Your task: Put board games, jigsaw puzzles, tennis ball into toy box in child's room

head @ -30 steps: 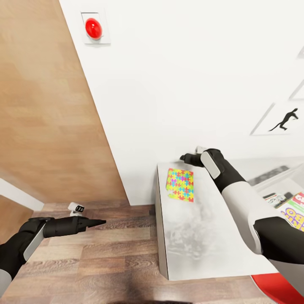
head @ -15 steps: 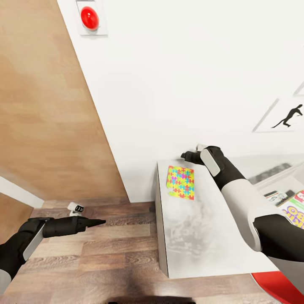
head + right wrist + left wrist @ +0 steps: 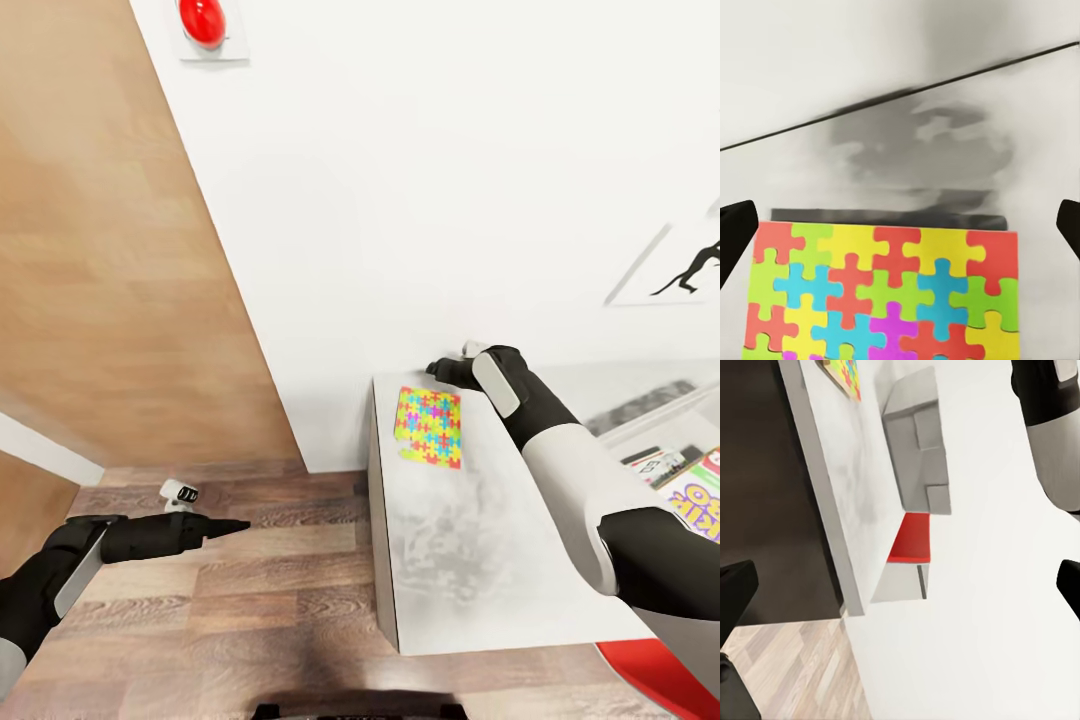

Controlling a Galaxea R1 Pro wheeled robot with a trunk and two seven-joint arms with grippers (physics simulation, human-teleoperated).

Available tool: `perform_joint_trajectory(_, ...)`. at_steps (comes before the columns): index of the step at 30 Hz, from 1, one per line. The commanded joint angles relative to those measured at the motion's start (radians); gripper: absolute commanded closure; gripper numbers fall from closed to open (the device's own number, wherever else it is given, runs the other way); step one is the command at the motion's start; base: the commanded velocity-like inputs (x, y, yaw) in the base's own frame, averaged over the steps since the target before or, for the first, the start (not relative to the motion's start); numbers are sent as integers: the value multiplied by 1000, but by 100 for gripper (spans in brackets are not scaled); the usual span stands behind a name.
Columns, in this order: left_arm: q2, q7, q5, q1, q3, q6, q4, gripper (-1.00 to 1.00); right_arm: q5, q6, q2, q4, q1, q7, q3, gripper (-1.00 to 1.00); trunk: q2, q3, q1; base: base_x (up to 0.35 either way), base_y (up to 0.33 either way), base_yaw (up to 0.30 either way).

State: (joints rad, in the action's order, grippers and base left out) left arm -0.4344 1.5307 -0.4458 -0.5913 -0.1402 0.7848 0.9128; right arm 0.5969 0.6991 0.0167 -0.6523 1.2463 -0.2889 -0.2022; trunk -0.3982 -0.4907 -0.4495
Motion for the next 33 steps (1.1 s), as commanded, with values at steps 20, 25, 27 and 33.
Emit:
perform_joint_trajectory(20,-1,1,-5,-1,-4,10,0,-100,11,11,11,-1,44,-9,-6,-100,-2,-35,0,0,0,0)
perform_joint_trajectory(25,-1,1,-5,-1,-4,10,0,-100,11,37,11,-1,53,-10,-6,-100,-2,-43,0,0,0,0)
perform_joint_trajectory(27,-1,2,-5,-1,-4,10,0,-100,11,42,11,-1,55,-10,-6,-100,-2,-46,0,0,0,0)
perform_joint_trajectory(33,-2,2,-5,-1,-4,10,0,-100,11,46,9,-1,56,-9,-6,-100,-2,-56,0,0,0,0)
